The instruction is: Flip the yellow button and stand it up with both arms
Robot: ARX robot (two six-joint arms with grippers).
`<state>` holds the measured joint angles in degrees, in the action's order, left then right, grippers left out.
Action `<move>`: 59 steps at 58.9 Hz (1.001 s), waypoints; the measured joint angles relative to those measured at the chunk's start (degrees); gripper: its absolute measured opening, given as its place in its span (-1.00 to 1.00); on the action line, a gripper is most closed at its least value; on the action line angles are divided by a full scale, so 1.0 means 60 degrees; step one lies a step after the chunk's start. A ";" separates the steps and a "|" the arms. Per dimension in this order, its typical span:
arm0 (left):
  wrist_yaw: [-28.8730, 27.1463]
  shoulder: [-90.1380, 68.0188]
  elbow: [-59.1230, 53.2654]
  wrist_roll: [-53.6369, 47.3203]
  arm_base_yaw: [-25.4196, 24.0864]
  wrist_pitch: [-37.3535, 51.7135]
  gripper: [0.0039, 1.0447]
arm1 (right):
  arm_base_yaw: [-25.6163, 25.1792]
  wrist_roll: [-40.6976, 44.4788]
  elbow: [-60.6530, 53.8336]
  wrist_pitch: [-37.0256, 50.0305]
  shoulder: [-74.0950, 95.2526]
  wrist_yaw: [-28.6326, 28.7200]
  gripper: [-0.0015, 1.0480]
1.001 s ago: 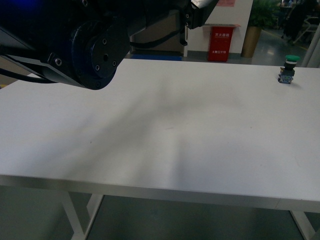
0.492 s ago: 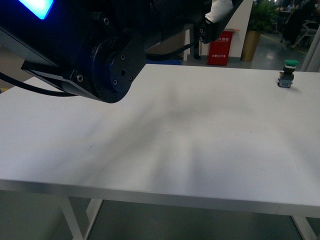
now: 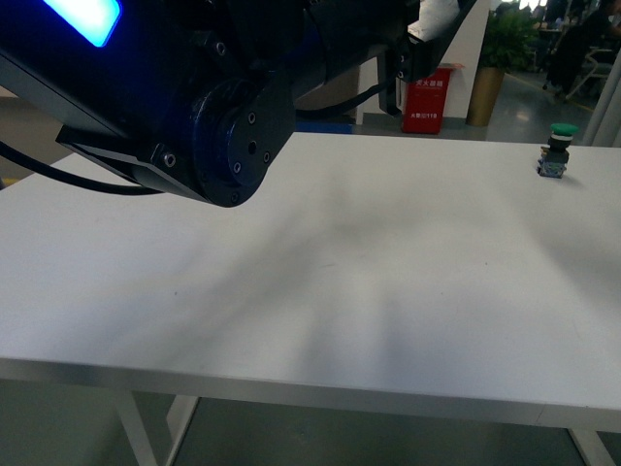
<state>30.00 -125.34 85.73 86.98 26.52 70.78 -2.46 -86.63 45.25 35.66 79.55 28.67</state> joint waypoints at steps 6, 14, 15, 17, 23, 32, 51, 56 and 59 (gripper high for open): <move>-0.0018 0.0000 0.0000 0.0055 0.0015 0.0007 -0.31 | 0.0401 -0.0364 0.0262 0.0557 0.0441 -0.0353 0.87; -0.0047 -0.0004 0.0000 0.0098 0.0087 0.0069 -0.31 | 0.0903 -0.0594 0.0637 0.0718 0.0703 -0.0484 0.87; -0.0044 -0.0022 0.0000 0.0098 0.0102 0.0076 -0.31 | 0.0998 -0.0605 0.0736 0.0707 0.0747 -0.0484 0.87; -0.0044 -0.0033 0.0004 0.0098 0.0113 0.0076 -0.31 | 0.1082 -0.0601 0.0827 0.0707 0.0769 -0.0517 0.87; -0.0047 -0.0073 0.0022 0.0106 0.0146 0.0066 -0.31 | 0.1242 -0.0605 0.0918 0.1031 0.0787 -0.0911 0.87; -0.0069 -0.0098 0.0022 0.0131 0.0168 0.0076 -0.31 | 0.1366 -0.0503 0.0994 0.0991 0.0871 -0.1177 0.87; -0.0073 -0.0098 0.0018 0.0135 0.0222 0.0160 -0.31 | 0.1596 -0.0022 0.1078 0.0918 0.1137 -0.1854 0.87; -0.0073 -0.0098 0.0018 0.0135 0.0222 0.0160 -0.31 | 0.1596 0.0080 0.1147 0.0925 0.1177 -0.1974 0.87; -0.0073 -0.0098 0.0018 0.0135 0.0222 0.0160 -0.31 | 0.1596 0.0171 0.1169 0.0940 0.1195 -0.2065 0.87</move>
<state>29.56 -125.93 85.84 87.79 27.86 71.75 7.11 -85.60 52.27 41.30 86.72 16.27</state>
